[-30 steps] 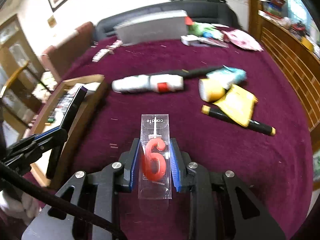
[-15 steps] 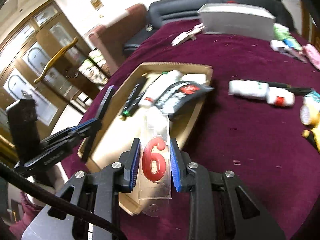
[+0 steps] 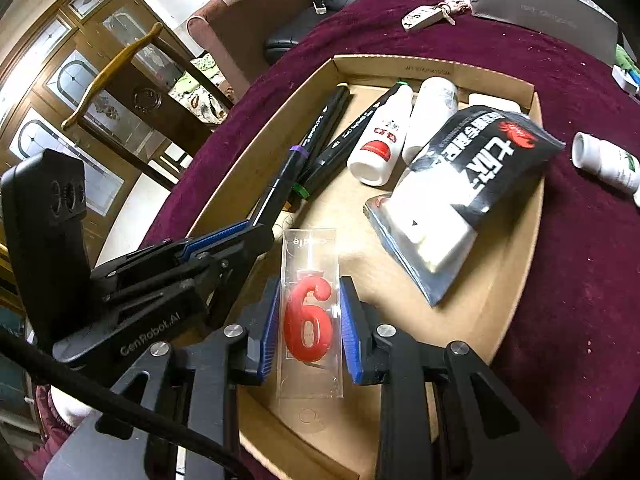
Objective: Organize objects
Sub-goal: 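Carry the marker and candle package into the cardboard box and open both grippers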
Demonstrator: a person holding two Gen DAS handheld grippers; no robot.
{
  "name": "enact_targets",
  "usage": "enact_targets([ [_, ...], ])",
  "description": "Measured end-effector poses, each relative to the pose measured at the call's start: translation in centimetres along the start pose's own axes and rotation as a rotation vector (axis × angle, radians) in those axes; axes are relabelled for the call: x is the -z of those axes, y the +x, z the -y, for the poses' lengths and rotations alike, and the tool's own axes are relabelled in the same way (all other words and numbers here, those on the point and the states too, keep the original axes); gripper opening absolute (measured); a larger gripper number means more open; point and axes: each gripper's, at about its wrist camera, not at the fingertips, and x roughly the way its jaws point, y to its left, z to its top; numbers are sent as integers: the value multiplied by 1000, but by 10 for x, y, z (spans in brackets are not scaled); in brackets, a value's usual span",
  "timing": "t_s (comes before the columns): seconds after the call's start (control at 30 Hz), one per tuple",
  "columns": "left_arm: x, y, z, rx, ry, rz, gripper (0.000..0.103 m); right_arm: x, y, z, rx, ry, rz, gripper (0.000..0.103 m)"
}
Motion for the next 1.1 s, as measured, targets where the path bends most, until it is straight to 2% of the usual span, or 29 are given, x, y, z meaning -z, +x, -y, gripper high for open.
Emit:
enact_targets([
  [0.3,2,-4,1,-14,-4,8,11,0,9,3,8,2,-16,26],
  [0.47,3,-10,-1,6,-28,17,13,1,10,1,27,-15,-20,27],
  [0.53,3,-15,-2,16,-41,30,16,0,7,1,34,-12,-9,27],
  [0.6,3,-26,-5,28,-61,57,29,-1,-2,3,23,-10,11,27],
  [0.7,4,-40,-7,46,-84,95,34,-6,-30,11,-1,5,74,28],
  [0.73,5,-45,-8,53,-91,112,35,-10,-47,19,-9,21,121,29],
  [0.8,7,-55,-10,74,-106,146,42,-16,-78,34,15,61,210,42],
  [0.83,8,-59,-10,87,-113,158,43,-19,-91,42,39,81,252,52],
  [0.87,8,-61,-11,99,-120,167,43,-22,-104,52,61,98,288,55],
  [0.97,11,-64,-10,138,-137,186,43,-29,-116,72,73,140,298,55],
  [1.1,13,-62,-7,152,-138,183,43,-41,-89,66,19,160,244,55],
])
